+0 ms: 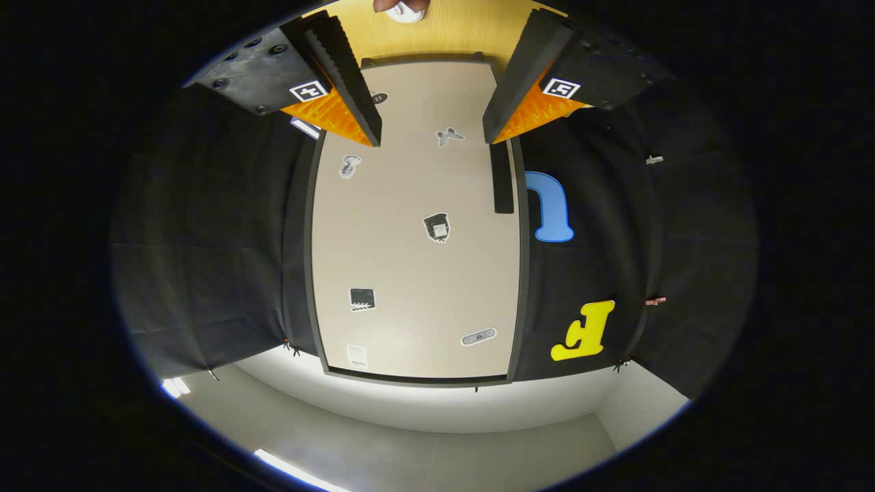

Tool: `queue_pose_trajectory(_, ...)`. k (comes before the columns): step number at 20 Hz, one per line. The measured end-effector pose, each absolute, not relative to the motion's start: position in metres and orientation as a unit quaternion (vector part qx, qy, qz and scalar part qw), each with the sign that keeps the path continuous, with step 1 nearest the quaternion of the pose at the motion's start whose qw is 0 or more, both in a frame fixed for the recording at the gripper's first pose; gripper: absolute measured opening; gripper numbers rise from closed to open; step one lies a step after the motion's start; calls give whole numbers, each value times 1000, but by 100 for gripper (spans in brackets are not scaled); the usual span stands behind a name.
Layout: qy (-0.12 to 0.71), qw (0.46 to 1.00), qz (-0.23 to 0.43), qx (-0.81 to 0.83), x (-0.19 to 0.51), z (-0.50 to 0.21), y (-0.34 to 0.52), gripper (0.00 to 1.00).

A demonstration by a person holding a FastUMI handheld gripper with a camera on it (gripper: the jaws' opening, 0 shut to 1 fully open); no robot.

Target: Open the shoe cabinet door, grab the shoes and put them into the shoe cabinet, then close the shoe cabinet door.

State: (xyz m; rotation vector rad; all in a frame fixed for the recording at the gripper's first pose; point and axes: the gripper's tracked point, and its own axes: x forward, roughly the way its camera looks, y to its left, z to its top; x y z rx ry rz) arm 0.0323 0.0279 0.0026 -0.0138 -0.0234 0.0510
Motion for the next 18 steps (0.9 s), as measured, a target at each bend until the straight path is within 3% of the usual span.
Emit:
queue_pose_trajectory(12,-25,997,69,-18,167,-13,114,98)
queue_pose_trajectory(15,-26,997,77,-16,186,-20,132,76)
queue_pose_trajectory(16,-30,997,67,-15,192,-20,131,73)
queue_pose_trajectory(18,-25,998,54,-8,205,-25,129,55)
